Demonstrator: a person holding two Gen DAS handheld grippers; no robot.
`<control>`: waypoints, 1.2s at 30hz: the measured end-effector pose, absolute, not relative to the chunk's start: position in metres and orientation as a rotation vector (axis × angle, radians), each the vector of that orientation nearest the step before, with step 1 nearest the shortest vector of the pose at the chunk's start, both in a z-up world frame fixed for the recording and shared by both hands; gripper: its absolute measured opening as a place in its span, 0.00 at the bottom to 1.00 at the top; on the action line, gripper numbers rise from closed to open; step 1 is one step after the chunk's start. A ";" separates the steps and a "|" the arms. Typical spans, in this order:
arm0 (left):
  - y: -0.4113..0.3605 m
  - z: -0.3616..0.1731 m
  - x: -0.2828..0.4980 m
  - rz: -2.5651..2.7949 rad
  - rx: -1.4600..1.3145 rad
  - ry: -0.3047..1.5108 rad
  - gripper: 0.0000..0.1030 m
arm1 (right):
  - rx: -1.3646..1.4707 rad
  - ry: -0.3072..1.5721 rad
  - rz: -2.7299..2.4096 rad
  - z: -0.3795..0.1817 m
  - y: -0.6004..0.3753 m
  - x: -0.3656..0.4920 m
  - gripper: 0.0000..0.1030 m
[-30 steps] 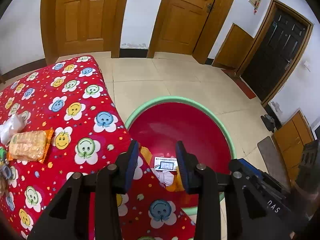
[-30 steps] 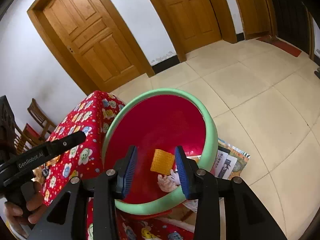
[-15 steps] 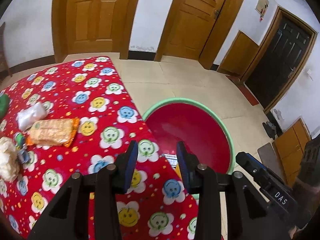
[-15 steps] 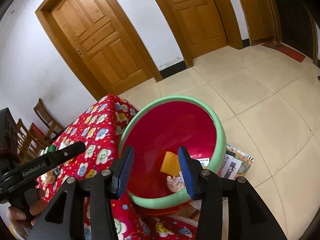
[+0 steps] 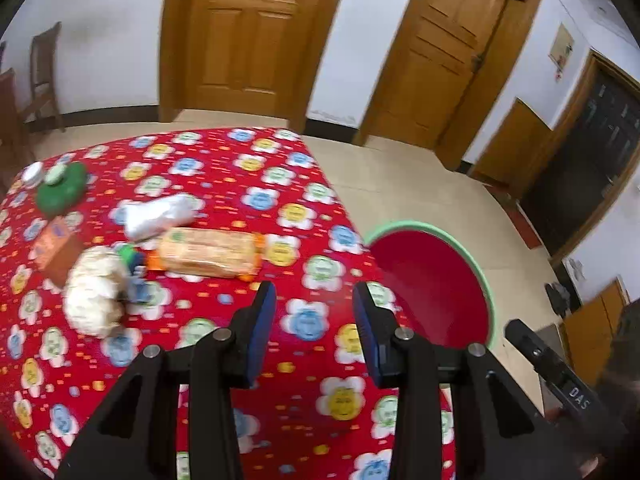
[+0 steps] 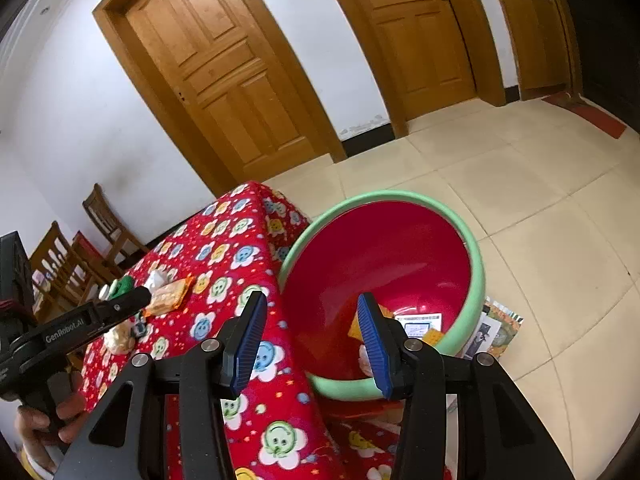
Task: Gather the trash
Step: 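Move both open tools back over the table, then grasp the crumpled white paper with the left tool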
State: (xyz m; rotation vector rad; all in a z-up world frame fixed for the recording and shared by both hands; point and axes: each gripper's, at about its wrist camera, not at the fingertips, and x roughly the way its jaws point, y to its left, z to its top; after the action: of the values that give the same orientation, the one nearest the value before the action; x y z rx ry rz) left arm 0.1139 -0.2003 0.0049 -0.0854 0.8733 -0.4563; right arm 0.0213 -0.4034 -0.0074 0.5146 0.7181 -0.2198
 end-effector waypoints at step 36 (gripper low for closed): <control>-0.066 -0.047 0.165 -0.151 -0.160 0.951 0.46 | 0.398 0.827 -0.071 -0.007 -0.333 0.085 0.68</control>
State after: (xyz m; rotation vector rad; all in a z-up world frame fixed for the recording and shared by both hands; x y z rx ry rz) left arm 0.1648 -0.0664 -0.0473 -0.1595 0.9515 -0.1512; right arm 0.0846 -0.3331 -0.0070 0.3976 0.8273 -0.0708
